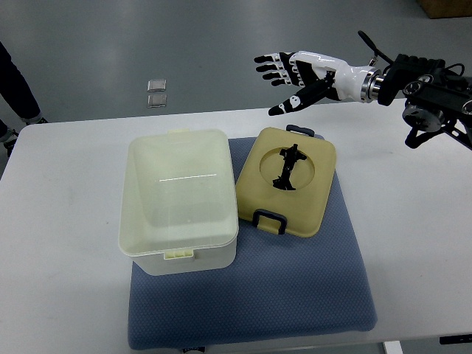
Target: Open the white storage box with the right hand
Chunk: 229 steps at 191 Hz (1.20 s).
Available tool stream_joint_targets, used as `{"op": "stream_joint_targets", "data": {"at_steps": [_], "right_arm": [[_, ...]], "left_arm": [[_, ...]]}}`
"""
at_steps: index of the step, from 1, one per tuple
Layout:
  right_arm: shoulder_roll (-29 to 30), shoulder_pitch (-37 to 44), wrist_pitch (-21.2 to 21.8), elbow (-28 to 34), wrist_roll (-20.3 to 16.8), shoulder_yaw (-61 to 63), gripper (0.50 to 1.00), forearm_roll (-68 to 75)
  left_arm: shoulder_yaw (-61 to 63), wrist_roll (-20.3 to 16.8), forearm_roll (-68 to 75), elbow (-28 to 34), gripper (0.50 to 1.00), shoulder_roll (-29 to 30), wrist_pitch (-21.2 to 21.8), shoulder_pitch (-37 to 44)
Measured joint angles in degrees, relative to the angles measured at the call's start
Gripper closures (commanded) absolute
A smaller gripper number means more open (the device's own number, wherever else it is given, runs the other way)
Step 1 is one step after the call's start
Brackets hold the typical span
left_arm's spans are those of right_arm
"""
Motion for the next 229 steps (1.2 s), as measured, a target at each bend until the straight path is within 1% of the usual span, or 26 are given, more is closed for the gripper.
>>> {"op": "stream_joint_targets", "data": {"at_steps": [17,44,54,68,79,112,147,229], "right_arm": [[0.63,-0.84,-0.22,-0.14,-3.18,1.06,0.57,7.25],[2.36,-3.27,-0.04,-1.93,-11.16,4.59,0.57,20.58],[3.27,-4.25,0.05,-2.75,-13.28,5.93,0.57,24.23],[4.86,-5.85,0.23,-4.36,-15.25,8.22,0.57,28.57],[6.02,-6.99,0.28,-5.58,-16.09,9.92,0.57,30.86],[8.51,-9.39,0.3,-7.96,-20.32,12.91,0.57,34.41],[9.08,-9.67,-0.13,-8.41,-21.37,14.98,0.57,35.27],[9.18,-9.83,0.37,-8.38,-20.62,15.5,0.568,34.0]], "left_arm": [[0.0,0.0,0.0,0.0,0.5,0.0,0.0,0.0],[0.0,0.0,0.0,0.0,0.5,0.0,0.0,0.0],[0.0,0.0,0.0,0.0,0.5,0.0,0.0,0.0],[0.0,0.0,0.0,0.0,0.5,0.0,0.0,0.0],[0.0,0.0,0.0,0.0,0.5,0.0,0.0,0.0],[0.0,0.0,0.0,0.0,0.5,0.0,0.0,0.0],[0.0,0.0,0.0,0.0,0.5,0.0,0.0,0.0],[0.0,0.0,0.0,0.0,0.5,0.0,0.0,0.0]]}}
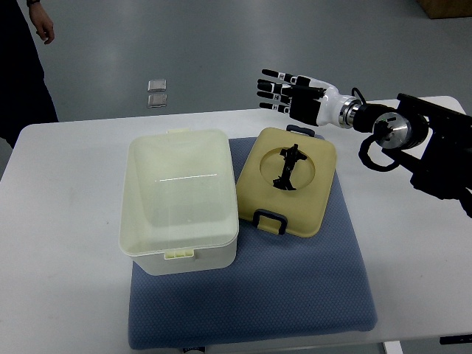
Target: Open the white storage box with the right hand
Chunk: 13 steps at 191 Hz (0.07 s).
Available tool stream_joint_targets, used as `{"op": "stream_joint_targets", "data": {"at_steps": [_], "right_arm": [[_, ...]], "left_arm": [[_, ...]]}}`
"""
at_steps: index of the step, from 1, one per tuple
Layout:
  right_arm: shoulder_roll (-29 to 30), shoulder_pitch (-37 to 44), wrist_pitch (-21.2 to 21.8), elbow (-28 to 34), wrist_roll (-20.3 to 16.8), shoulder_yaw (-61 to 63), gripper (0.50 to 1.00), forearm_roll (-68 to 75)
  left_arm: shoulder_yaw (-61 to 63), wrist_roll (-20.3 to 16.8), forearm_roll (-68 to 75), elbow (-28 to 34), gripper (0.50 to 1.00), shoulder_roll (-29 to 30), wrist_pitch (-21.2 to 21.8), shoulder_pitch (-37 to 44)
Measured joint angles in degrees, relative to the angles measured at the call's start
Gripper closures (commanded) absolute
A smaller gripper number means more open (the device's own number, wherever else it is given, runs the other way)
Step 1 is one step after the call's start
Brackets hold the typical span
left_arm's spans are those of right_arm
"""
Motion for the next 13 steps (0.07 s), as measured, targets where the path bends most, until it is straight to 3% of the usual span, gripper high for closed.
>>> {"op": "stream_joint_targets", "data": {"at_steps": [13], "right_arm": [[0.0,-0.02,0.03,0.03,0.0,0.0,0.568,-0.02]], "left_arm": [[0.0,0.0,0.0,0.0,0.5,0.0,0.0,0.0]]}}
